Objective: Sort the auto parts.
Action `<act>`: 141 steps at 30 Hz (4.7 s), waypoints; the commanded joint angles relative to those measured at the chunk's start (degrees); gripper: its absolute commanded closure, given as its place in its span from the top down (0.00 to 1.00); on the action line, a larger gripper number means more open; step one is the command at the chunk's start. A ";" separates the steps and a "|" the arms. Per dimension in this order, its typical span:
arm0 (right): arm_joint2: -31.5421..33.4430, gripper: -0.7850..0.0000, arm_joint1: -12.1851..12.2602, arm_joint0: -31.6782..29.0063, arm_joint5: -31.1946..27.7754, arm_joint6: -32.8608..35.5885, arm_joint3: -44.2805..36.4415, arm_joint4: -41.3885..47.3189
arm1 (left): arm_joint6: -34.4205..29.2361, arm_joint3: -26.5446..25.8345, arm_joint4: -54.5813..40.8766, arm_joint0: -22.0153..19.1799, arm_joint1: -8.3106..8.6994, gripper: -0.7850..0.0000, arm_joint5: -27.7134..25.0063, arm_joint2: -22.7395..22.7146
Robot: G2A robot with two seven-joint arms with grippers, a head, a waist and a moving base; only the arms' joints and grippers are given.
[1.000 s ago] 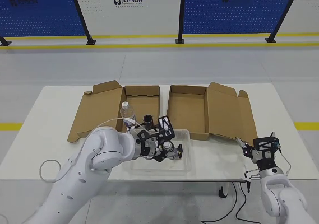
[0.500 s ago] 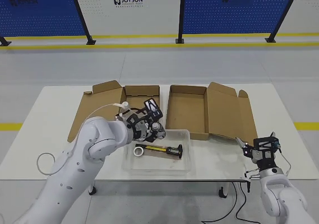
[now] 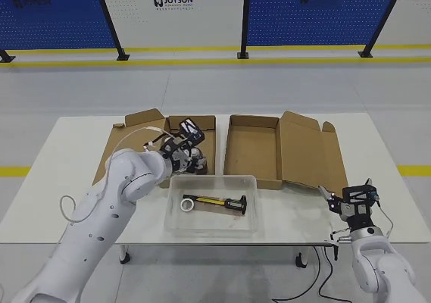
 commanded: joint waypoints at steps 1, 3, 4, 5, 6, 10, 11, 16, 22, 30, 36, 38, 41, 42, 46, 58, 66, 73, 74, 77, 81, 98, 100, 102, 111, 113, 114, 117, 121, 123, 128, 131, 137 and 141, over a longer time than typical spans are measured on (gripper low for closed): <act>0.00 1.00 0.00 0.00 0.00 0.00 0.00 0.00 | 0.41 1.39 1.44 -0.48 -0.11 0.00 -0.10 0.72; 0.00 1.00 0.00 0.00 0.00 0.00 0.00 0.00 | 0.99 2.27 2.32 -0.81 -0.28 0.00 0.03 1.53; 0.00 1.00 0.00 0.00 0.00 0.00 0.00 0.00 | 1.17 2.92 2.50 -0.98 -0.38 0.00 0.07 1.90; 0.00 1.00 0.00 0.00 0.00 0.00 0.00 0.00 | 1.44 3.55 2.83 -1.22 -0.47 0.00 0.07 2.25; 0.00 1.00 0.00 0.00 0.00 0.00 0.00 0.00 | 1.58 4.34 3.18 -1.45 -0.56 0.00 0.23 2.59; 0.00 1.00 0.00 0.00 0.00 0.00 0.00 0.00 | 3.21 7.28 3.84 -2.37 -1.00 0.00 0.68 3.80; 0.00 1.00 0.00 0.00 0.00 0.00 0.00 0.00 | 3.54 7.92 3.98 -2.64 -1.11 0.00 0.84 4.03; 0.00 1.00 0.00 0.00 0.00 0.00 0.00 0.00 | 4.24 11.07 4.59 -4.22 -1.62 0.00 1.16 5.06; 0.00 1.00 0.00 0.00 0.00 0.00 0.00 0.00 | 4.26 14.98 4.61 -6.01 -2.30 0.00 0.73 6.53; 0.00 1.00 0.00 0.00 0.00 0.00 0.00 0.00 | 4.46 19.29 4.79 -7.48 -3.08 0.00 0.51 8.04; 0.00 1.00 0.00 0.00 0.00 0.00 0.00 0.00 | 4.84 22.17 4.23 -8.25 -3.62 0.00 0.45 8.70; 0.00 1.00 0.00 0.00 0.00 0.00 0.00 0.00 | 5.12 23.05 4.05 -8.45 -3.78 0.00 0.28 8.89; 0.00 1.00 0.00 0.00 0.00 0.00 0.00 0.00 | 5.16 23.58 4.52 -8.85 -3.97 0.00 0.27 9.21; 0.00 1.00 0.00 0.00 0.00 0.00 0.00 0.00 | 5.13 23.46 4.62 -8.95 -4.01 0.00 0.28 9.22; 0.00 1.00 0.00 0.00 0.00 0.00 0.00 0.00 | 4.69 22.50 4.37 -8.82 -3.97 0.00 0.09 8.69; 0.00 1.00 0.00 0.00 0.00 0.00 0.00 0.00 | -0.65 18.50 0.69 -7.48 -3.64 0.00 0.89 6.12; 0.00 1.00 0.00 0.00 0.00 0.00 0.00 0.00 | -6.49 18.33 -1.82 -8.15 -3.81 0.00 2.23 5.77; 0.00 1.00 0.00 0.00 0.00 0.00 0.00 0.00 | -7.77 21.77 -2.55 -10.56 -4.78 0.00 3.36 7.82; 0.00 1.00 0.00 0.00 0.00 0.00 0.00 0.00 | -7.76 22.29 -2.74 -10.94 -4.97 0.00 3.43 8.18; 0.00 1.00 0.00 0.00 0.00 0.00 0.00 0.00 | -8.29 24.10 -2.85 -12.21 -5.57 0.00 3.87 9.52; 0.00 1.00 0.00 0.00 0.00 0.00 0.00 0.00 | -8.25 26.41 -3.04 -13.79 -6.38 0.00 4.36 11.08; 0.00 1.00 0.00 0.00 0.00 0.00 0.00 0.00 | -6.16 36.19 -3.79 -18.68 -9.64 0.21 4.65 16.04; 0.00 1.00 0.00 0.00 0.00 0.00 0.00 0.00 | -5.72 37.14 -3.84 -19.12 -9.97 0.22 4.54 16.40; 0.00 1.00 0.00 0.00 0.00 0.00 0.00 0.00 | -5.36 37.94 -3.89 -19.47 -10.26 0.25 4.48 16.70; 0.00 1.00 0.00 0.00 0.00 0.00 0.00 0.00 | -4.12 40.32 -3.87 -20.67 -11.28 0.45 4.08 17.51; 0.00 1.00 0.00 0.00 0.00 0.00 0.00 0.00 | -3.93 40.74 -3.84 -20.83 -11.45 0.46 3.88 17.63; 0.00 1.00 0.00 0.00 0.00 0.00 0.00 0.00 | -3.87 40.94 -3.84 -20.92 -11.53 0.47 3.82 17.66; 0.00 1.00 0.00 0.00 0.00 0.00 0.00 0.00 | -3.49 41.44 -3.86 -21.07 -11.76 0.58 3.62 17.73; 0.00 1.00 0.00 0.00 0.00 0.00 0.00 0.00 | -2.73 41.63 -3.57 -21.15 -11.99 0.60 3.19 17.86; 0.00 1.00 0.00 0.00 0.00 0.00 0.00 0.00 | -2.21 41.36 -3.30 -21.08 -12.02 0.65 3.23 17.76; 0.00 1.00 0.00 0.00 0.00 0.00 0.00 0.00 | -1.29 38.45 -2.35 -20.37 -11.58 0.84 3.60 16.62; 0.00 1.00 0.00 0.00 0.00 0.00 0.00 0.00 | -1.23 34.85 -1.60 -18.92 -10.86 0.96 4.21 15.14; 0.00 1.00 0.00 0.00 0.00 0.00 0.00 0.00 | -1.25 23.20 1.28 -13.64 -8.34 1.00 5.31 9.78; 0.00 1.00 0.00 0.00 0.00 0.00 0.00 0.00 | -0.73 12.32 2.76 -7.62 -6.43 1.00 6.10 4.74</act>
